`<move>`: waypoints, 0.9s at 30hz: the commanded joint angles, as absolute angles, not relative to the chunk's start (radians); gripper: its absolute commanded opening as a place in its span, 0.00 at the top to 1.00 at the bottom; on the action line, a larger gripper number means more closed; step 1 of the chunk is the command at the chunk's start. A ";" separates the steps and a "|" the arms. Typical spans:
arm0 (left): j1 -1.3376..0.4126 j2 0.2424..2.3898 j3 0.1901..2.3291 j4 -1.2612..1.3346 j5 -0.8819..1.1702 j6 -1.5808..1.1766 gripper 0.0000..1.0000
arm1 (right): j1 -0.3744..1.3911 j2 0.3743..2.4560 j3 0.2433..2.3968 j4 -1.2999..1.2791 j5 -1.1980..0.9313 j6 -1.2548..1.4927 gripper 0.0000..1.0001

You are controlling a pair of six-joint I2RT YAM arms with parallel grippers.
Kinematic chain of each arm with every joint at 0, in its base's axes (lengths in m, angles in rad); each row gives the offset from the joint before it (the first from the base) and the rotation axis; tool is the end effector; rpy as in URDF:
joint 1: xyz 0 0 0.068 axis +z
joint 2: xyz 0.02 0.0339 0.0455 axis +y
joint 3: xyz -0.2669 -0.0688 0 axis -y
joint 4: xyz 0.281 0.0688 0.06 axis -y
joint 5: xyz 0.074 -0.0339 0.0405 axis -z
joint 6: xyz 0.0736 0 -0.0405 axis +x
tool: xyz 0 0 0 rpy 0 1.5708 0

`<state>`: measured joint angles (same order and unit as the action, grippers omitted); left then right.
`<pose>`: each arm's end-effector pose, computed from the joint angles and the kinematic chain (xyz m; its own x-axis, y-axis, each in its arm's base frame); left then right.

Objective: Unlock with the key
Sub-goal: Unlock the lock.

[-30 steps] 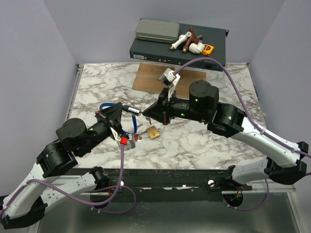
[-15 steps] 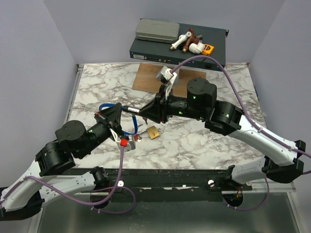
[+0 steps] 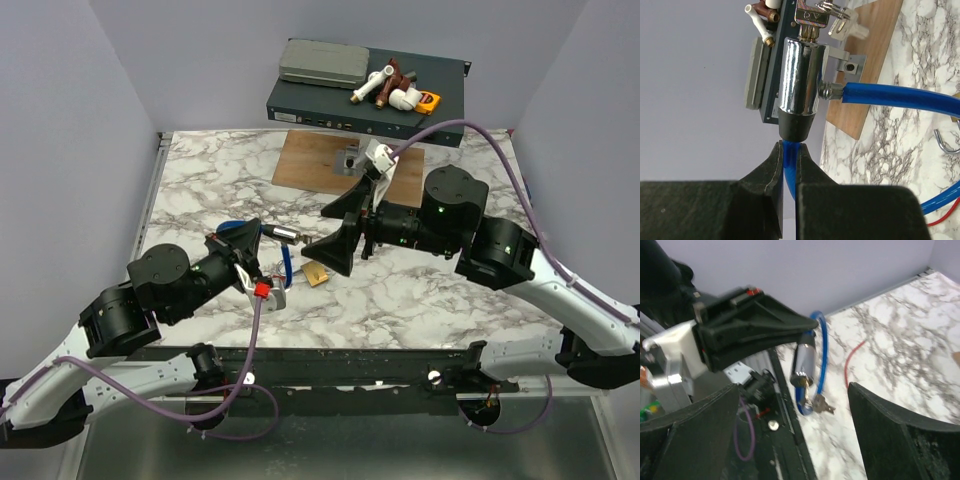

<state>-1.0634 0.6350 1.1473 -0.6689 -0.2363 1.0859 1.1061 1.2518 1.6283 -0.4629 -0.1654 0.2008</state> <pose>0.0949 -0.1353 0.4392 0.6170 0.6603 -0.4281 0.4107 0.1938 0.8909 0.1333 0.2929 0.5134 -0.2284 -0.0167 -0.9734 -0.9284 0.3048 0.2126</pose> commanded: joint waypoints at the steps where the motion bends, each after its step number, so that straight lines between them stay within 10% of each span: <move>1: -1.053 0.652 1.212 -0.640 -0.271 1.032 1.00 | 1.111 1.173 1.529 -0.474 -0.091 0.187 0.00; 11: -1.011 0.752 1.309 -0.611 -0.382 0.894 1.00 | 1.110 0.944 1.201 -0.248 -0.074 0.206 0.01; 27: -1.006 0.802 1.385 -0.622 -0.376 0.826 1.00 | 1.109 1.127 1.175 -0.011 -0.138 0.203 0.19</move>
